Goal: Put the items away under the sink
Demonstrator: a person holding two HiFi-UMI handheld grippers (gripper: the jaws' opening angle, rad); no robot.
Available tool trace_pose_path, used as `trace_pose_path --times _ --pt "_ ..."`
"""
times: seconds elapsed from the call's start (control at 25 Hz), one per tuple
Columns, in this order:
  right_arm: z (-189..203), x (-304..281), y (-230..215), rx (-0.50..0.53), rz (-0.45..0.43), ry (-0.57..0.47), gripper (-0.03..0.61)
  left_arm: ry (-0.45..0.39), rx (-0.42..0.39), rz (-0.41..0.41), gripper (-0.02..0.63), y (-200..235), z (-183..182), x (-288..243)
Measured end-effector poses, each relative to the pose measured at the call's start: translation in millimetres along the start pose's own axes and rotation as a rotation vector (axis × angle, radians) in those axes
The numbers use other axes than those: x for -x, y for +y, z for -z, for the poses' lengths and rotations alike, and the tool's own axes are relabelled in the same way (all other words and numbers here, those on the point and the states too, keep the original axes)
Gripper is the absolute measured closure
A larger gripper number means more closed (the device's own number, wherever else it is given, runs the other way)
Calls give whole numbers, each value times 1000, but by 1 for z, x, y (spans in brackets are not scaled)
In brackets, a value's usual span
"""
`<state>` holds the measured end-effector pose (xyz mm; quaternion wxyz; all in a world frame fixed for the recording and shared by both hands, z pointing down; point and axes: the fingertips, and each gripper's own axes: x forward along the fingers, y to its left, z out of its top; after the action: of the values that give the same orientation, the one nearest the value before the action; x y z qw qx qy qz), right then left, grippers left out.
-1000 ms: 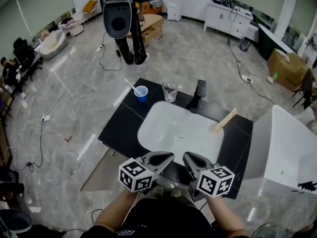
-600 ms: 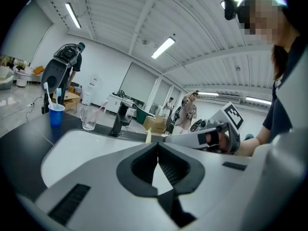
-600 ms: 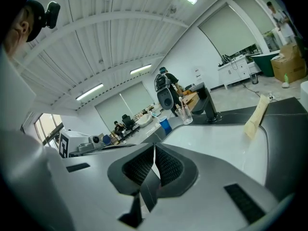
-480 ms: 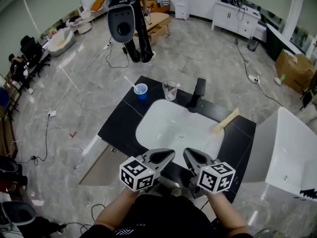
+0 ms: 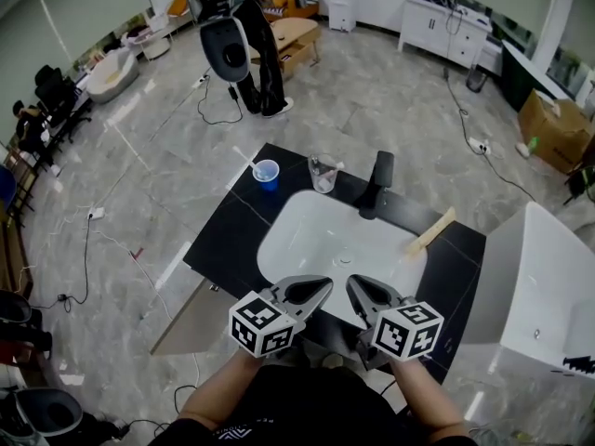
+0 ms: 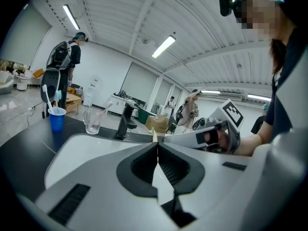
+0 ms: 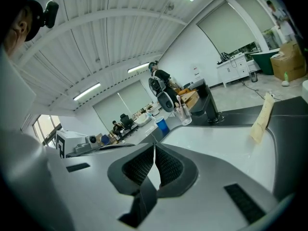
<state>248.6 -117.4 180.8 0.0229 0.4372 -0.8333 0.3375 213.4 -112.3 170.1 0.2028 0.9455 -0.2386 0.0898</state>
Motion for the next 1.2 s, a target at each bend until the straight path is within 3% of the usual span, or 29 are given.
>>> trace_pose_path --times 0.48,0.72,1.2 --pt "-37 -55 -12 9 90 -48 541 -8 -63 -2 604 79 -31 -16" --pt "-52 -77 -25 5 140 -71 541 -57 -65 -21 604 110 -48 -31" --pt "-58 -120 -37 45 211 -78 541 -41 -104 -45 603 158 -46 -58"
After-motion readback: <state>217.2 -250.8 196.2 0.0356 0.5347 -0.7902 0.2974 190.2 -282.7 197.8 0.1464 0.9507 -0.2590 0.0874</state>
